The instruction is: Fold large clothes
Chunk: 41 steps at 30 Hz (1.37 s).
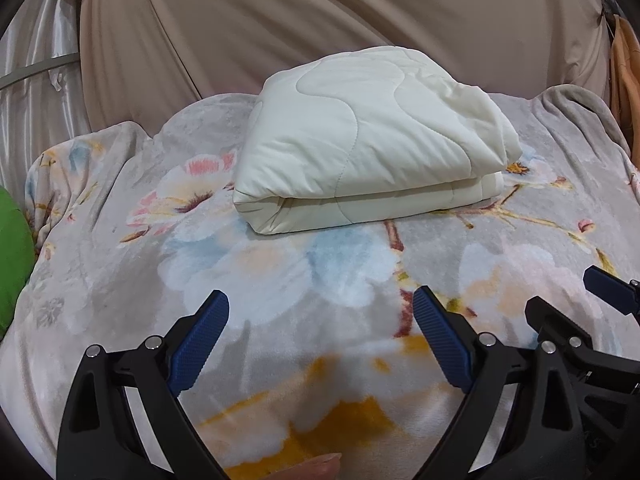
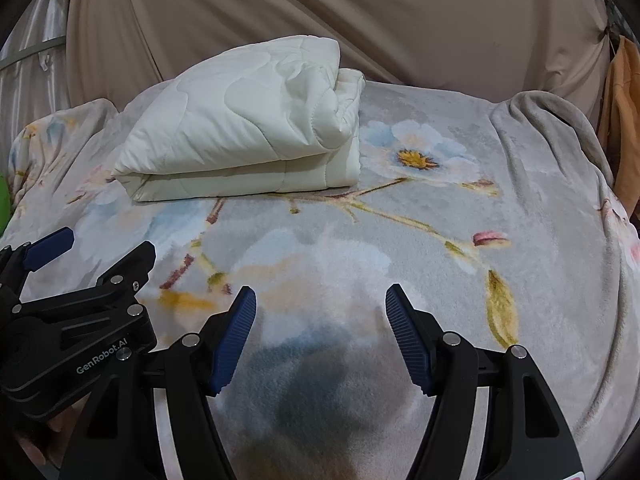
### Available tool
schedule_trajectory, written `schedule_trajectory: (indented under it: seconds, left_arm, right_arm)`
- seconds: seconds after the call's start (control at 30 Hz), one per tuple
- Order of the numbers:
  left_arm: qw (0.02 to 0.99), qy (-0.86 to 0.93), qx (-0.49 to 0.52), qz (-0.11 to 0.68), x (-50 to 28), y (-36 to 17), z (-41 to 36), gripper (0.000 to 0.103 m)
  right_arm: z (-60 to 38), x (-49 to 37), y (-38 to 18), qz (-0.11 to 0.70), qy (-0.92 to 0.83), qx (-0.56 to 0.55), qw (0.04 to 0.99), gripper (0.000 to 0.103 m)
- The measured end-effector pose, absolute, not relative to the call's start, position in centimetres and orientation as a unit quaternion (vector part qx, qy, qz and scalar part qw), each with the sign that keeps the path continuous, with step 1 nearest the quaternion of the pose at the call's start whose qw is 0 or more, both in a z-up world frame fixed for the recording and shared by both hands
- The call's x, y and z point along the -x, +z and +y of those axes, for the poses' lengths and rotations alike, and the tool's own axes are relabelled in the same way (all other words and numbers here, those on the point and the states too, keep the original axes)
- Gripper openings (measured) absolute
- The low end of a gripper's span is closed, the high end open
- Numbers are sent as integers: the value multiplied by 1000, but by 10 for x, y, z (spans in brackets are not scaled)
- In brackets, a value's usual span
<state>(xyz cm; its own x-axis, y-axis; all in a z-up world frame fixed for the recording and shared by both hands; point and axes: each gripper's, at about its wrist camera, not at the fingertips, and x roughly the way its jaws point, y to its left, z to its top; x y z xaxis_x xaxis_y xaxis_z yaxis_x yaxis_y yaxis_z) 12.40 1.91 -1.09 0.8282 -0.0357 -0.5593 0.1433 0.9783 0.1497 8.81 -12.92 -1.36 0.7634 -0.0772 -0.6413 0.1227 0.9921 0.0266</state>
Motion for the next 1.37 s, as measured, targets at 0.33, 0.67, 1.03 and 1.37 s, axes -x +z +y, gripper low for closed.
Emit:
schedule_trajectory:
  seconds: [0.33, 0.67, 1.03, 1.37]
  left_arm:
    - [952, -46, -94, 288, -124, -11, 19, 90]
    - [952, -46, -94, 288, -123, -11, 19, 86]
    - [952, -47, -94, 287, -123, -11, 19, 84]
    - [951, -47, -97, 289, -123, -10, 17, 80]
  right_arm:
    - [-130, -88, -13, 339, -53, -33, 939, 66]
    - [-130, -88, -13, 337, -57, -29, 939, 66]
    - [-130, -88, -13, 336, -58, -28, 940, 66]
    - [-126, -87, -11, 334, -60, -23, 940, 66]
